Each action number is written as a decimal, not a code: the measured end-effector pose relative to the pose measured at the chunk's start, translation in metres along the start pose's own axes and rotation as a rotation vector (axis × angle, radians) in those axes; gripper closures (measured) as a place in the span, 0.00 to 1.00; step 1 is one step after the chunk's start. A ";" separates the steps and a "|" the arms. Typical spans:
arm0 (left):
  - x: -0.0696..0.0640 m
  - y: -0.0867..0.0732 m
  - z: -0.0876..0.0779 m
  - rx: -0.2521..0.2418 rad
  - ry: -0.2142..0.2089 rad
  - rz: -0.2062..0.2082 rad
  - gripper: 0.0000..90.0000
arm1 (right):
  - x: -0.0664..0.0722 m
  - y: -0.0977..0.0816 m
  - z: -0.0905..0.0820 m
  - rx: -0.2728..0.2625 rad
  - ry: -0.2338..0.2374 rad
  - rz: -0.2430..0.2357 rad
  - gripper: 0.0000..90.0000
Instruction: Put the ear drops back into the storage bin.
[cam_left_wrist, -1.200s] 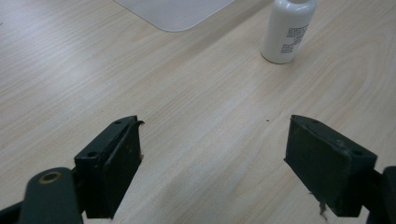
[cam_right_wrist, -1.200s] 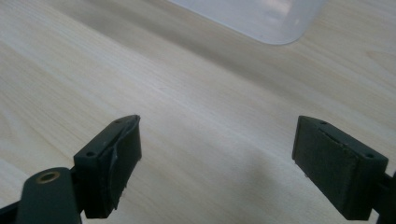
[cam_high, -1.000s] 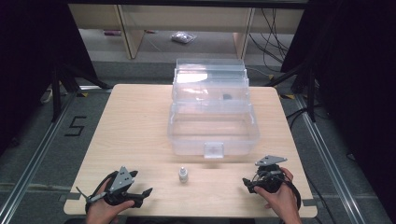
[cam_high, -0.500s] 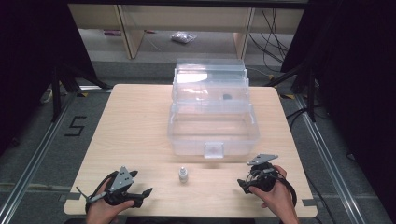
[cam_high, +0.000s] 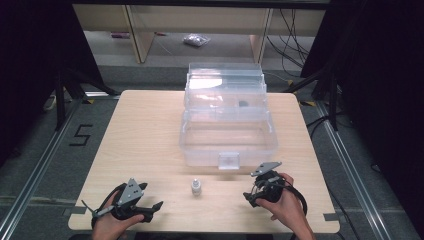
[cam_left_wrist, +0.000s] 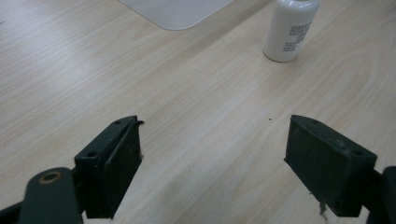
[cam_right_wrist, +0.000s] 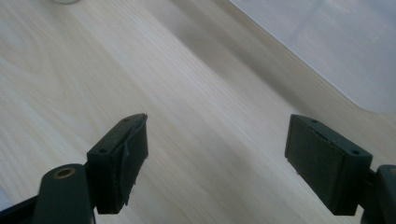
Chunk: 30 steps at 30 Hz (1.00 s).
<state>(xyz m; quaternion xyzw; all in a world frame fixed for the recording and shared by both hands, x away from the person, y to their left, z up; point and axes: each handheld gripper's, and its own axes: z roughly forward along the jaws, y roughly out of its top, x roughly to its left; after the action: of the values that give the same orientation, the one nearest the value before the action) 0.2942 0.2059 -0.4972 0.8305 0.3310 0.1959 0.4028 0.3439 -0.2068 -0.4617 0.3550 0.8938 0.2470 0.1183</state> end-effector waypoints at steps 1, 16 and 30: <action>0.000 0.000 0.000 0.000 -0.004 -0.001 0.20 | 0.000 0.000 0.000 0.000 0.000 0.000 0.25; 0.001 0.000 -0.001 -0.002 0.003 0.004 0.20 | 0.029 0.045 0.015 0.045 0.093 -0.121 0.28; 0.002 -0.001 -0.002 0.003 0.010 0.010 0.20 | 0.062 0.088 0.032 0.076 0.150 -0.289 0.32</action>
<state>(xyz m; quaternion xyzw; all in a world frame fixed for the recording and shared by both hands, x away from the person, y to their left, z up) 0.2946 0.2086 -0.4966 0.8318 0.3293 0.2015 0.3987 0.3624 -0.0969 -0.4446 0.2077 0.9505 0.2195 0.0719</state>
